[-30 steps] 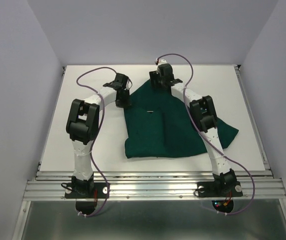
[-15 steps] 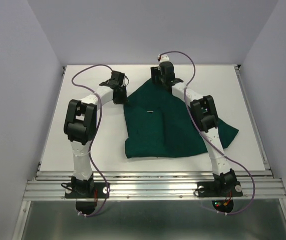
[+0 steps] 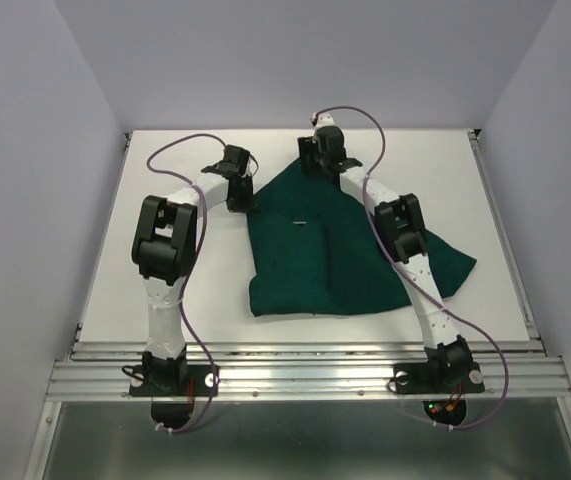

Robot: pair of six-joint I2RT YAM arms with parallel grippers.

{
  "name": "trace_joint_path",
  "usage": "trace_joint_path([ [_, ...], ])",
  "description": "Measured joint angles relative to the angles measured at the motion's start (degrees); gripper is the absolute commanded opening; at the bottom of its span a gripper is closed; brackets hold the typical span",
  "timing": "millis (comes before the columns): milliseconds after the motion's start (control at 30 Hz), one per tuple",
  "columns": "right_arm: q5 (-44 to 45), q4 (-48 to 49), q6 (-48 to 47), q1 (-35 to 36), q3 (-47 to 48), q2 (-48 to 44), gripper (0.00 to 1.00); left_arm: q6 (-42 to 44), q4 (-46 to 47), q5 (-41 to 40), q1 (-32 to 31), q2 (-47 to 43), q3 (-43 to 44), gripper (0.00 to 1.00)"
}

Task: Prepare the surgical pack
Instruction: Pack the surgical kit at the center of the board.

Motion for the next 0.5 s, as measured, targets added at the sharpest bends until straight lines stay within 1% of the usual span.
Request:
trace_joint_path([
  [100,-0.74,-0.07,0.26,0.02,0.55,0.46,0.8,0.0,0.0,0.0,0.0,0.0,0.0,0.0],
  [167,-1.16,-0.26,0.28,0.0,0.63,0.46,0.76,0.0,0.0,0.0,0.0,0.0,0.0,0.0],
  [200,-1.31,-0.31,0.28,0.0,0.63,0.46,0.68,0.0,0.0,0.02,0.0,0.0,0.0,0.0],
  [267,-1.51,-0.52,0.22,0.0,0.63,0.46,0.57,0.0,0.0,0.0,0.0,0.0,0.0,0.0],
  [300,-1.53,-0.61,0.28,0.0,0.63,0.46,0.43,0.0,0.0,0.0,0.0,0.0,0.0,0.0],
  [367,-1.75,-0.68,0.5,0.0,0.63,0.44,0.28,0.0,0.0,0.0,0.0,0.0,0.0,0.0],
  [400,-1.95,-0.7,0.33,0.0,0.63,0.44,0.18,0.0,0.0,-0.02,0.0,0.0,0.0,0.0],
  [500,-3.19,-0.61,0.7,-0.02,0.5,0.39,0.03,0.0,0.09,-0.04,0.0,0.0,0.0,0.0],
])
